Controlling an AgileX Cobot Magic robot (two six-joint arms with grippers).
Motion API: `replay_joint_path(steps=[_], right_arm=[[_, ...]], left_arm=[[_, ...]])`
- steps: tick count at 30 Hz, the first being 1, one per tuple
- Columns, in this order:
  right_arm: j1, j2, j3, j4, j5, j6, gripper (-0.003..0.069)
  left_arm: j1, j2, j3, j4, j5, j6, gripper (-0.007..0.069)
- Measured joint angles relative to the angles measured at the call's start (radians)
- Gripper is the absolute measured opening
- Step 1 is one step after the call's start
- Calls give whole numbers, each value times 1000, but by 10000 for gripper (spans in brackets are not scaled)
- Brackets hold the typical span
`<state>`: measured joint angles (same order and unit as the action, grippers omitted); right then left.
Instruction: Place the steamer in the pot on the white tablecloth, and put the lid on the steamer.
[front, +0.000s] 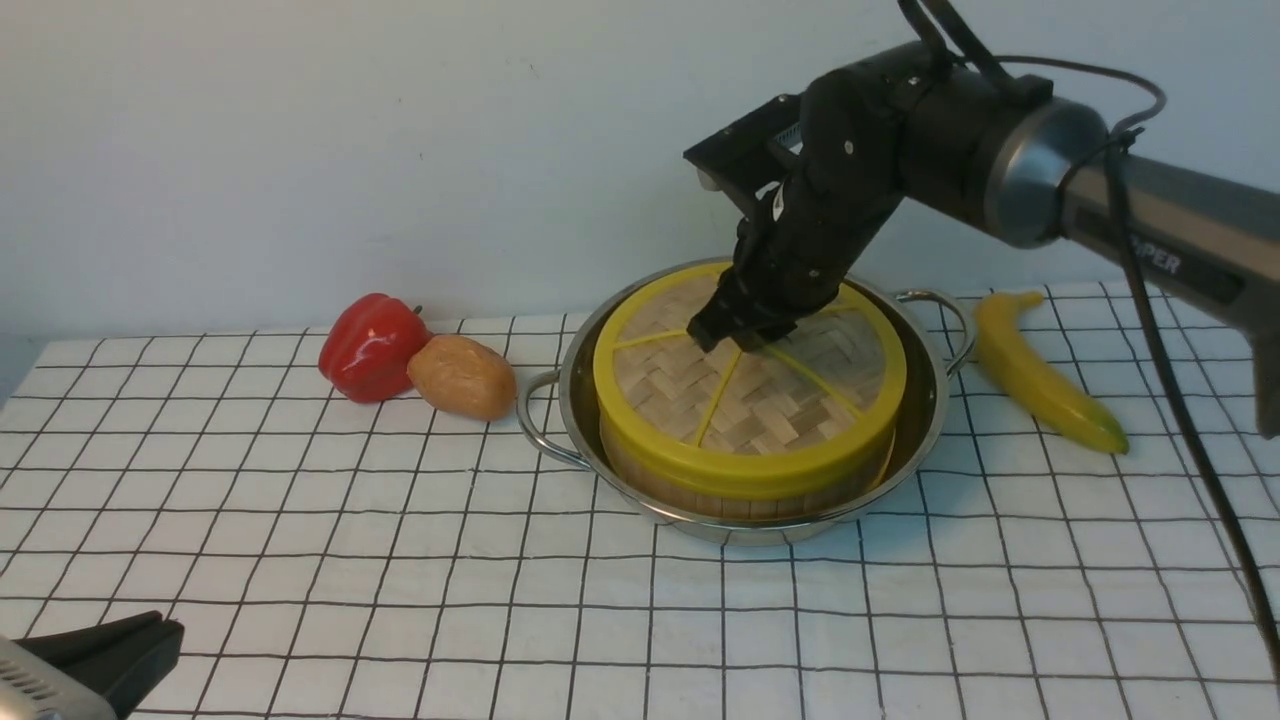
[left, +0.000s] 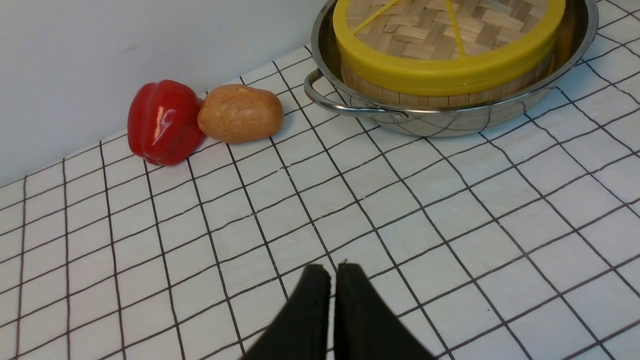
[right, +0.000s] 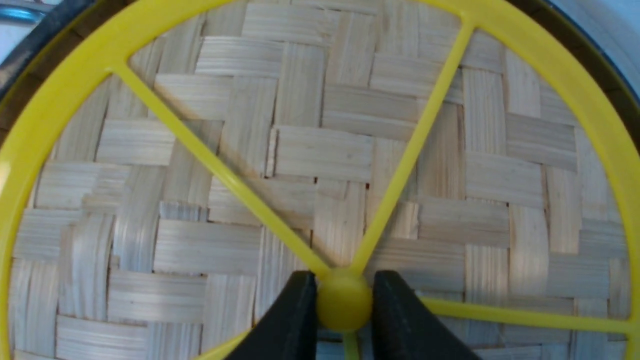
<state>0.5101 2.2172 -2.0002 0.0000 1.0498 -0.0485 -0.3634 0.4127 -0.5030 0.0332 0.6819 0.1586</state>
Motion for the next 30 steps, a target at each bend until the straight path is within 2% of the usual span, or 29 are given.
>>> replay_joint_path(steps=[3,6,8,12,14,17,21,24,25,26,27,30], right_arm=[[1,-7,0,-32,9,15,295],[1,-30,5,-50,17,25,462],[1,-42,5,-51,19,32,507],[1,-130,5,-52,42,49,647],[1,-173,5,-52,74,49,661],[1,-241,5,-52,135,49,657],[1,-357,19,-61,167,49,615],[1,-491,55,-100,171,49,545],[1,-554,72,-123,172,49,499],[1,-573,76,-130,172,49,493],[1,-650,109,-155,171,49,438],[1,-758,166,-181,172,49,344]], left_arm=[[0,0,0,0,0,0,11],[0,0,0,0,0,0,11],[0,0,0,0,0,0,11],[0,0,0,0,0,0,11],[0,0,0,0,0,0,11],[0,0,0,0,0,0,11],[0,0,0,0,0,0,11],[0,0,0,0,-1,0,14],[0,0,0,0,-1,1,20],[0,0,0,0,-1,3,22],[0,0,0,0,-6,10,28],[0,0,0,1,-29,23,36]])
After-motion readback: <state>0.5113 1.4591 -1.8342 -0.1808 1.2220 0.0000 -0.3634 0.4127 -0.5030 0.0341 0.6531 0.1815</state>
